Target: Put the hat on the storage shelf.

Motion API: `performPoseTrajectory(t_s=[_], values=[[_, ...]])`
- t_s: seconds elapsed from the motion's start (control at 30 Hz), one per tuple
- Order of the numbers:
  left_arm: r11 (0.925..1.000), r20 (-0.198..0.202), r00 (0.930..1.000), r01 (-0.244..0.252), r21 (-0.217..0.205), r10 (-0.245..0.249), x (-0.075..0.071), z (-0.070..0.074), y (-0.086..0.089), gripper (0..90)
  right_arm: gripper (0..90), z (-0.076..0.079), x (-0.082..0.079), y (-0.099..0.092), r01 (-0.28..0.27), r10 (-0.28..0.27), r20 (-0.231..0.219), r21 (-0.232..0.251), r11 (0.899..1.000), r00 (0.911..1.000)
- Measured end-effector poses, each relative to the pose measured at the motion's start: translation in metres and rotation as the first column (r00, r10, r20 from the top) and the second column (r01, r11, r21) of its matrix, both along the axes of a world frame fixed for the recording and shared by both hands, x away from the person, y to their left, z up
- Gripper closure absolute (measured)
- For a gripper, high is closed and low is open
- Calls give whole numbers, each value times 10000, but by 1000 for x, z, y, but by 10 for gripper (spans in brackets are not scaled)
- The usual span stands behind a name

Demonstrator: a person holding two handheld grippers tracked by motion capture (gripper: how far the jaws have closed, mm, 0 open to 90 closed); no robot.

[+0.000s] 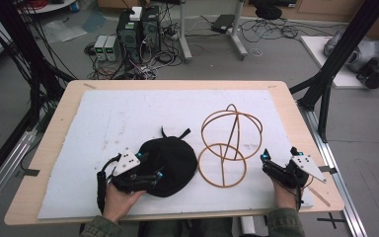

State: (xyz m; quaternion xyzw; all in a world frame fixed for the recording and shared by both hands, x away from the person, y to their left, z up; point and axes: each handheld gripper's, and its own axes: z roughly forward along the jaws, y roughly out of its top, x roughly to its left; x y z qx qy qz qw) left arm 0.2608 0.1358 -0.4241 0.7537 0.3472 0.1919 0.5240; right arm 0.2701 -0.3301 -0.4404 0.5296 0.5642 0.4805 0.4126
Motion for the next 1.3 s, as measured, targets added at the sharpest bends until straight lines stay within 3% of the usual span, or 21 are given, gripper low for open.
performPoseTrajectory(t_s=[0.2, 0.23, 0.33, 0.37, 0.43, 0.63, 0.77, 1.03, 1.3], values=[[9999, -282, 9995, 149, 37, -147, 1, -1, 0, 488, 36, 0, 0, 0, -5, 5, -10, -23, 10000, 10000], [9998, -263, 9995, 162, -72, -164, 0, 0, 1, 610, 36, 0, 0, 1, -9, 9, -22, -15, 10000, 10000], [9996, -269, 9994, 189, -224, -195, 1, 1, 5, 685, 36, 0, 0, 1, -29, 29, 3, -29, 10000, 10000], [9998, -240, 9996, 174, -141, -177, 1, 1, 6, 784, 36, 0, 0, 1, -142, 142, 75, 5, 9999, 9999], [9998, -281, 9994, 195, -55, -197, 1, 0, 7, 856, 36, 0, 0, 1, -164, 165, 121, -28, 9999, 9998], [9989, 276, 9988, 407, 214, -412, -2, 1, 8, 868, 36, 0, 0, 2, -185, 185, 61, -18, 9998, 9998], [9955, 149, 9954, 947, -39, -947, -1, 2, 10, 870, 36, 0, 0, 1, -164, 164, 74, -10, 9999, 9998], [9953, 191, 9953, 951, -174, -948, 2, 3, 12, 870, 36, 0, 0, 3, -221, 222, 106, -125, 9997, 9997], [9910, 481, 9902, 1321, -232, -1309, 3, 20, 11, 870, 36, -1, 2, 3, -284, 284, -37, 34, 9996, 9996]])
